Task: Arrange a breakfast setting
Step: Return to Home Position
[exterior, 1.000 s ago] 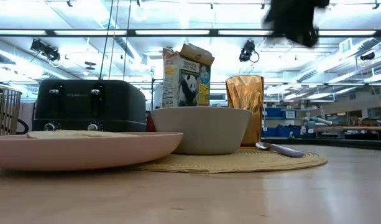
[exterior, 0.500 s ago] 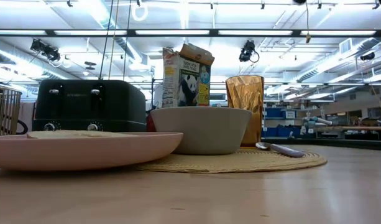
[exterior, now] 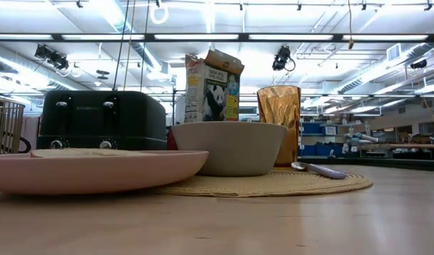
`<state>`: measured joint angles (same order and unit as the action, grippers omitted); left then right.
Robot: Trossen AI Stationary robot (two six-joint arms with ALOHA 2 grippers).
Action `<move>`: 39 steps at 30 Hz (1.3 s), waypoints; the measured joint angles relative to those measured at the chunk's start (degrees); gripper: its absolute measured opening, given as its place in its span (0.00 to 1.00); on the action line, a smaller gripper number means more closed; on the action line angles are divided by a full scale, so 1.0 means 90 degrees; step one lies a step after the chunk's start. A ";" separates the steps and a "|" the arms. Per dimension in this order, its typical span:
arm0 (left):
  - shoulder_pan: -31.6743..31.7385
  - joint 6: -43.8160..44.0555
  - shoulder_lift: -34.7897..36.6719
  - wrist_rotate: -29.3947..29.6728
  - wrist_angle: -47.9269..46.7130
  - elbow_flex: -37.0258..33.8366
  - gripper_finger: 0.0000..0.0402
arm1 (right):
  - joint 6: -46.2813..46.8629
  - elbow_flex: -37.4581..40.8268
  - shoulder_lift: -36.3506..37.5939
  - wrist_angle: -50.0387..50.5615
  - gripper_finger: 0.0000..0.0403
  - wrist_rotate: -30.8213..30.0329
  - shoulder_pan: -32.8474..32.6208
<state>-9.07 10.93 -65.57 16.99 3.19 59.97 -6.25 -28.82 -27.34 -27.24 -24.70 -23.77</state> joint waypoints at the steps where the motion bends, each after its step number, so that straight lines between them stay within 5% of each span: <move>1: 0.0031 -0.0417 -0.0031 -0.0006 -0.0023 -0.0001 0.14 | 0.0031 0.0000 -0.0058 0.0020 0.08 -0.0485 0.0135; 4: 0.0341 -0.0895 -0.0132 -0.0031 0.0082 -0.0003 0.14 | 0.0672 0.0002 -0.0265 0.0265 0.08 -0.1278 0.0712; 10: 0.1065 -0.0576 0.0325 -0.0423 -0.1101 0.0001 0.14 | 0.0288 0.0005 -0.0435 0.0696 0.07 0.0491 0.1788; 13: 0.1275 -0.0562 0.0799 -0.0434 -0.1622 -0.0148 0.14 | 0.0193 0.0002 -0.0018 0.0947 0.07 0.0502 0.1983; 19: 0.1425 -0.0725 0.1962 -0.0439 -0.0600 -0.1572 0.14 | 0.0166 0.0384 0.0995 0.1756 0.07 0.0785 0.2145; 25: 0.1450 -0.1312 0.3003 -0.0693 0.1077 -0.3223 0.14 | 0.1561 0.1382 0.1311 0.1750 0.07 0.1506 0.2574; 29: 0.1588 -0.1064 0.3567 -0.0711 0.0753 -0.3632 0.14 | 0.1294 0.1596 0.1425 0.1690 0.07 0.1713 0.2942; 35: 0.1753 -0.0765 0.4451 -0.0738 0.0022 -0.4229 0.14 | 0.1484 0.1847 0.2093 0.1685 0.07 0.0712 0.3435; 39: 0.1733 -0.0817 0.5154 -0.0858 0.0075 -0.4730 0.14 | 0.1462 0.2264 0.2655 0.1621 0.07 0.1616 0.3507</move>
<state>6.53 3.58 -19.18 9.27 3.87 17.40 6.91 -8.44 -3.44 -12.64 -10.15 7.79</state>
